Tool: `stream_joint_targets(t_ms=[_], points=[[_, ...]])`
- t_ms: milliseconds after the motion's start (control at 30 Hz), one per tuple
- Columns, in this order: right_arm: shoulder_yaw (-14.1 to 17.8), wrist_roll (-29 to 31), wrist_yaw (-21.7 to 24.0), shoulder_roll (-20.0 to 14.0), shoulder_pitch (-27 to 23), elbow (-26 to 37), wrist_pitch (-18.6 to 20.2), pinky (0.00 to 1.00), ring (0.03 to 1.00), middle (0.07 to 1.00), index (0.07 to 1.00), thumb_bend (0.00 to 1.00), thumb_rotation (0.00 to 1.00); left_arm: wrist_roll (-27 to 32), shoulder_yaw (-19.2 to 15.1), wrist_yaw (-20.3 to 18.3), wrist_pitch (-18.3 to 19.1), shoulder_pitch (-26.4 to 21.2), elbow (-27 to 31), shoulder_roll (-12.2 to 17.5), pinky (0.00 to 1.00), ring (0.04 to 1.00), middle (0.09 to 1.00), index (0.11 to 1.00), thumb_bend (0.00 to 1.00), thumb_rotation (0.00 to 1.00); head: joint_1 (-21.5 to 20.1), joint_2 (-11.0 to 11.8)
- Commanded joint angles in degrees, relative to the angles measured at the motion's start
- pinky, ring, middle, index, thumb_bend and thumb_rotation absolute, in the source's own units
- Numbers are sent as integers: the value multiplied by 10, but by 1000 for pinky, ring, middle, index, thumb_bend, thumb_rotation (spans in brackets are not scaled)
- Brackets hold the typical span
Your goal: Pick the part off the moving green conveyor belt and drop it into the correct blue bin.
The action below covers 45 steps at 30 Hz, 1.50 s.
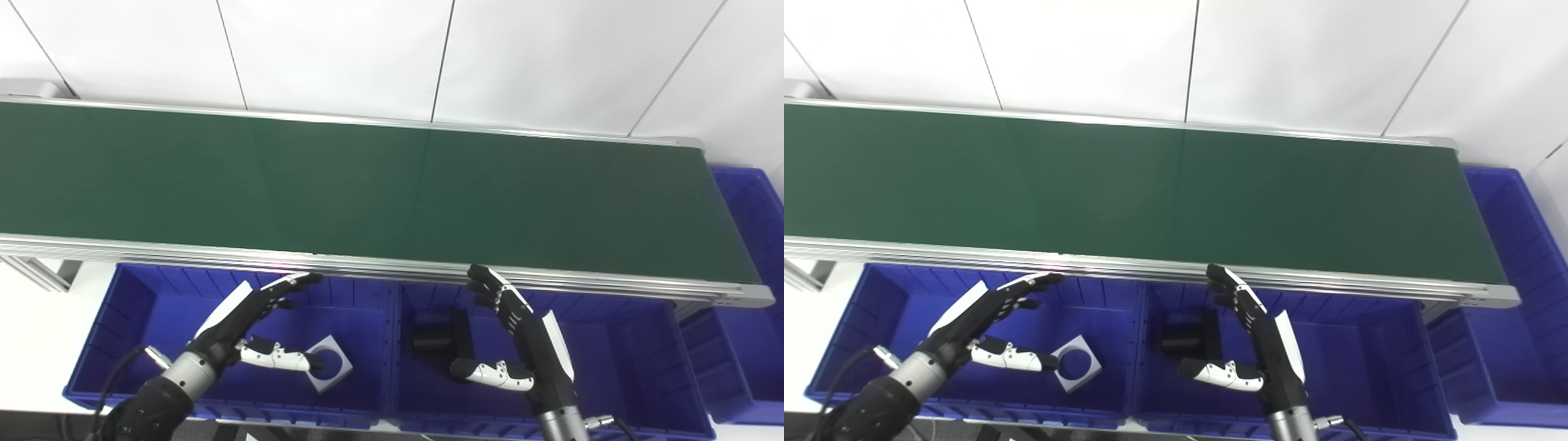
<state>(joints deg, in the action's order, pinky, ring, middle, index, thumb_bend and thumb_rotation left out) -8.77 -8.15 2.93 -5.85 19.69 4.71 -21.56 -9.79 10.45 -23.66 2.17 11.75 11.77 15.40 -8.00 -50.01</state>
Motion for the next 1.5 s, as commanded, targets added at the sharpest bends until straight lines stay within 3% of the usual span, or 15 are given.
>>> stream_joint_targets(t_ms=[0, 67, 167, 300, 400, 1467], points=[[0, 2, 2, 4, 0, 19, 7, 778, 833, 861, 861, 1000, 435, 23, -1, 5, -31, -1, 6, 4, 864, 913, 896, 855, 818, 231, -2, -1], [0, 1, 2, 4, 2, 21, 11, 779, 832, 861, 862, 1000, 435, 42, 0, 5, -42, 4, 1, -1, 868, 910, 895, 855, 826, 199, -4, -2], [0, 4, 4, 4, 3, 22, 16, 783, 834, 860, 862, 1000, 434, 83, -6, 18, -97, 13, -24, -25, 888, 902, 886, 847, 837, 134, -5, -3], [-2, 13, 8, 3, 5, 19, 13, 792, 840, 865, 866, 1000, 399, 97, -12, 37, -162, 20, -56, -47, 886, 897, 886, 862, 833, 148, -6, -2], [-1, 6, 7, 3, 7, 19, 11, 784, 838, 867, 869, 1000, 414, 117, -16, 40, -184, 22, -73, -58, 890, 902, 891, 871, 826, 148, -7, -1], [3, 2, 3, 4, 11, 19, 12, 801, 845, 871, 874, 1000, 424, 152, -24, 48, -238, 18, -114, -63, 881, 891, 885, 877, 837, 123, -9, 7]])
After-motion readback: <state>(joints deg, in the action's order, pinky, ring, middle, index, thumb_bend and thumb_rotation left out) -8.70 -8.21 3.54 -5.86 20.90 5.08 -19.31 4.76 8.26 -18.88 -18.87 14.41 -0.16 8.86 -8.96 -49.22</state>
